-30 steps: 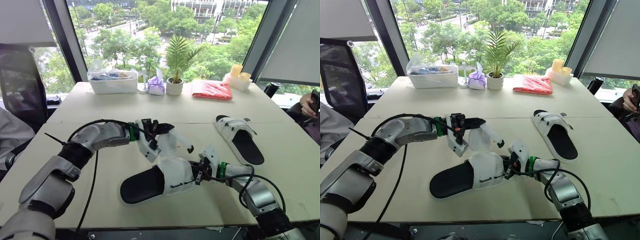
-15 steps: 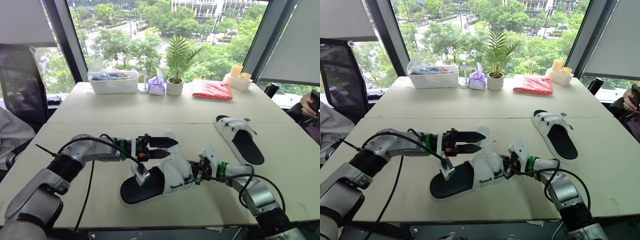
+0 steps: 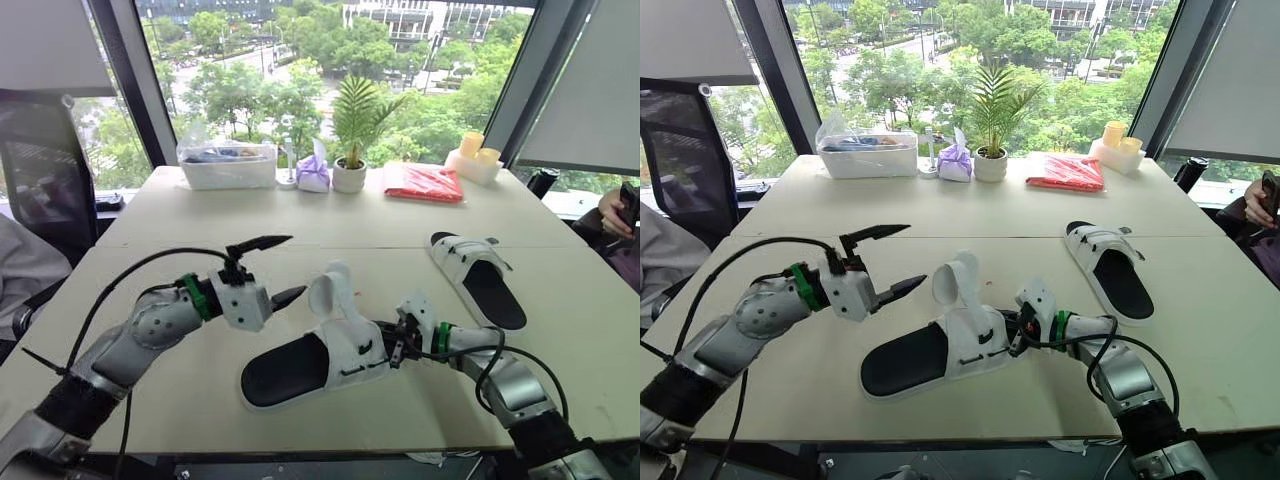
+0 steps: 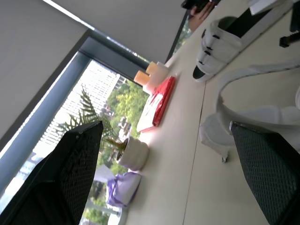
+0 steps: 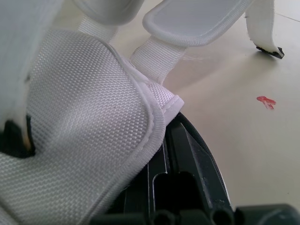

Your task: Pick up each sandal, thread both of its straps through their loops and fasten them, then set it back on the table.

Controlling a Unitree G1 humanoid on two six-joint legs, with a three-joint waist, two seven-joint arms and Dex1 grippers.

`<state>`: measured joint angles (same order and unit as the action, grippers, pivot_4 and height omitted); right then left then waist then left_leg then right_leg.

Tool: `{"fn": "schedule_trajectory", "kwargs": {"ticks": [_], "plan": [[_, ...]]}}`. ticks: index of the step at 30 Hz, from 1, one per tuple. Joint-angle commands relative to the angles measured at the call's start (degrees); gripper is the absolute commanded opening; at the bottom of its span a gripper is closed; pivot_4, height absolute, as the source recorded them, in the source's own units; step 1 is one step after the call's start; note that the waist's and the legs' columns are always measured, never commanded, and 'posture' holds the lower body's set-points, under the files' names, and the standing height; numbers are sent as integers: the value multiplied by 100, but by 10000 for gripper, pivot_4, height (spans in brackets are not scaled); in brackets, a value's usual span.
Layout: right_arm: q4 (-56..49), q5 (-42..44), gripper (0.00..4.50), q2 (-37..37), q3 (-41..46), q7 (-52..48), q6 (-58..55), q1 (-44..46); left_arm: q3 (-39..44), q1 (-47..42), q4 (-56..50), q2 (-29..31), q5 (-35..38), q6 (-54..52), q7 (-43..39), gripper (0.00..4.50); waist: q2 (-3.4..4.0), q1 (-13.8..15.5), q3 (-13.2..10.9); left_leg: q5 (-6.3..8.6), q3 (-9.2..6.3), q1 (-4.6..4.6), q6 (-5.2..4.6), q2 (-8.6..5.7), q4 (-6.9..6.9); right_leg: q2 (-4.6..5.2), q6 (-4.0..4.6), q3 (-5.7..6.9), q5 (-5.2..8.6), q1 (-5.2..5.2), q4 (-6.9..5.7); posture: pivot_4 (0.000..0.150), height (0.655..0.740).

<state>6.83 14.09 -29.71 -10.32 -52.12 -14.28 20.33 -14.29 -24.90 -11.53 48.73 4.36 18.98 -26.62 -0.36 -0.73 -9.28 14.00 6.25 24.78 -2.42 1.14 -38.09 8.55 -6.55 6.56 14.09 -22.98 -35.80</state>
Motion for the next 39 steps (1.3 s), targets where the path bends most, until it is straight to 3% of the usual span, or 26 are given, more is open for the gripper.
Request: {"fn": "schedule_trajectory", "kwargs": {"ticks": [1,4,5,7,8,12,18,30,33,39], "plan": [[590,-385,0,45,-282,12,-136,-91,492,120,-703,-34,1157,-1834,-298,44725,1,-16,0,0,0,-4,0,1,2,-1,0,0,0,3,0,1500,7400],[647,-386,0,38,-285,-19,-99,-68,755,182,-1183,-57,2481,-3692,-501,44725,2,-30,0,0,1,-15,0,4,10,-7,-4,0,-1,12,0,1500,7400],[666,-388,0,32,-285,-31,-91,-59,1011,82,-1291,-109,3723,-4544,-282,44725,0,-24,-1,-1,1,-21,0,5,12,-9,-11,0,-4,17,-1,1500,7400],[692,-363,0,33,-275,-68,-109,-32,1400,-63,-1367,93,7009,-5929,126,44725,-10,-24,-4,-1,-1,-27,1,6,11,-11,-11,-1,-4,25,-1,1500,7400],[702,-348,0,39,-269,-78,-125,-12,1484,-85,-1424,174,7717,-6369,271,44725,-13,-25,-5,-1,-8,-30,2,12,11,-1,-9,-3,-3,30,7,1500,7400],[754,-367,0,52,-275,-95,-115,39,1521,92,-1498,291,8858,-7026,875,44725,-1,-27,-3,0,-15,-43,5,11,15,-3,4,-2,4,54,29,1500,7400],[811,-408,0,55,-302,-125,-109,101,1091,448,-1514,-139,8296,-7375,999,44725,0,-5,-2,-4,-12,-49,15,15,21,-35,16,-1,5,60,47,1500,7400],[674,-458,0,27,-318,-87,-180,44,272,-581,-469,-2144,6461,-7400,1125,44725,0,-11,1,-12,-2,-42,32,40,43,-57,46,-7,-9,45,73,1500,7400],[634,-459,0,57,-311,-34,-194,0,116,-856,-245,-2611,5901,-7365,1243,36161,-12,26,9,-20,-3,-45,43,42,60,-57,59,-6,-9,43,78,1500,7400],[592,-488,0,119,-306,20,-186,-85,422,-856,-132,-3259,5809,-7680,1487,5635,-9,3,11,-27,-2,-44,51,47,88,-59,61,-7,-13,50,80,1500,7400]]}}
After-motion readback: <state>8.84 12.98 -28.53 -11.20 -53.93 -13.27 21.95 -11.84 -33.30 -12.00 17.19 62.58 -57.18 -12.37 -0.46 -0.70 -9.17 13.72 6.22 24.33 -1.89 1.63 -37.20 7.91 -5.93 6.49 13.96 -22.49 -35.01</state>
